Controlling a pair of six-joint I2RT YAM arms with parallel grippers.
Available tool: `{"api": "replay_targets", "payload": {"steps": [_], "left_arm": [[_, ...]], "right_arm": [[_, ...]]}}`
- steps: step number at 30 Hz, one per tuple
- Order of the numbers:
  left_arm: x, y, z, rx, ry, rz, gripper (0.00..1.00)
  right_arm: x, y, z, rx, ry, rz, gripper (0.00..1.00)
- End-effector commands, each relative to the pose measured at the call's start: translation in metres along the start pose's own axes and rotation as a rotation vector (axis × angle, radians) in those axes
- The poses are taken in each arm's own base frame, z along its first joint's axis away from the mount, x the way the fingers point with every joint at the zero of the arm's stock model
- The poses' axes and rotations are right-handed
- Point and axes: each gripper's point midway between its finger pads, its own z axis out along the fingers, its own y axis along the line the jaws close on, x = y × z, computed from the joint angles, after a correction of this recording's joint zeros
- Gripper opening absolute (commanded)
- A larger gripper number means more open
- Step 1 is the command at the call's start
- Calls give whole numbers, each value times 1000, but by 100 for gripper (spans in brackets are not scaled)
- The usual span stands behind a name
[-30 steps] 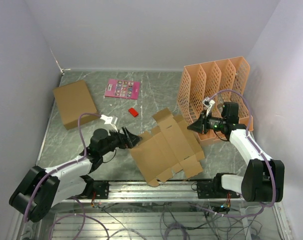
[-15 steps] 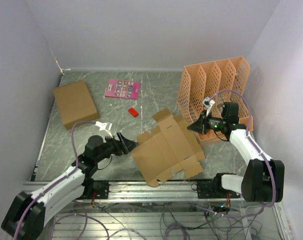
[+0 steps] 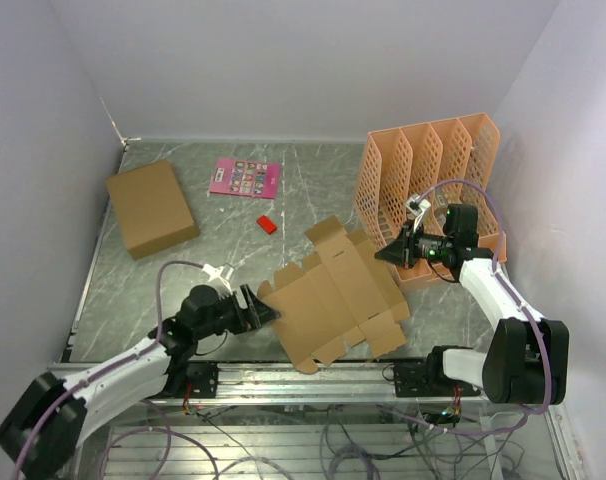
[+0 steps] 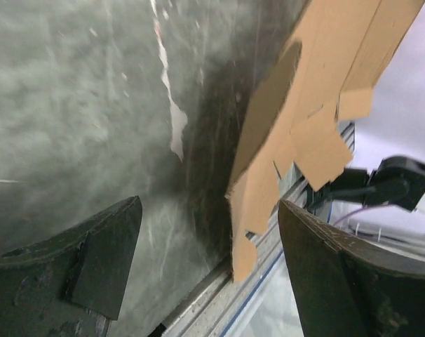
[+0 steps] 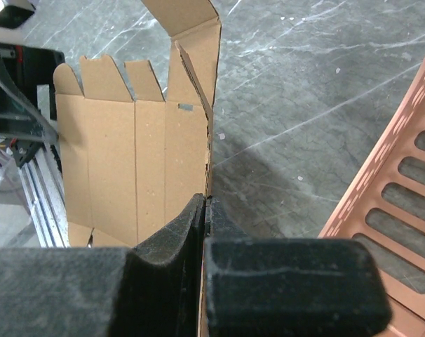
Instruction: Fold the paper box
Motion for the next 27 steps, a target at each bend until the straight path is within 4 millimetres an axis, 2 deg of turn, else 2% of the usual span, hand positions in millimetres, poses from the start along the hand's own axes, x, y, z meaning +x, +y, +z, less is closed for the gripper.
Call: {"api": "replay_targets", "payload": {"steps": [1,4,6,10,14,15,16,17,18,23,27], "left_arm": [[-4,-38,13,86,-56,35,89],[2,-47,22,115,-84,36,82],[7,-46,26,133,-98,27,72],[7,-50,39,141,-124,36,58],[0,-64,51,185,-160,61,40],[-3,-66,51,198,-175,70,32],[-6,-69,50,212,-190,75,19],[-8,-70,49,219,-204,84,11],[-11,-72,48,225,-211,103,8],[-21,-75,44,137,-196,284,7],[-47,-85,26,17,-201,476,7]], "right_arm": [[-10,0,-3,1,-28,-25,0],[-10,0,-3,-3,-27,-23,0],[-11,1,-3,-4,-30,-24,0],[-11,2,-3,-13,-33,-19,0],[-11,3,-3,-20,-31,-12,0],[-11,3,-4,-20,-32,-11,0],[-11,3,-5,-19,-36,-14,0],[-13,3,-6,-17,-42,-16,0],[-14,4,-6,-16,-47,-21,0],[-16,3,-8,-8,-40,-35,0],[-17,1,-8,-10,-19,-49,14]]}}
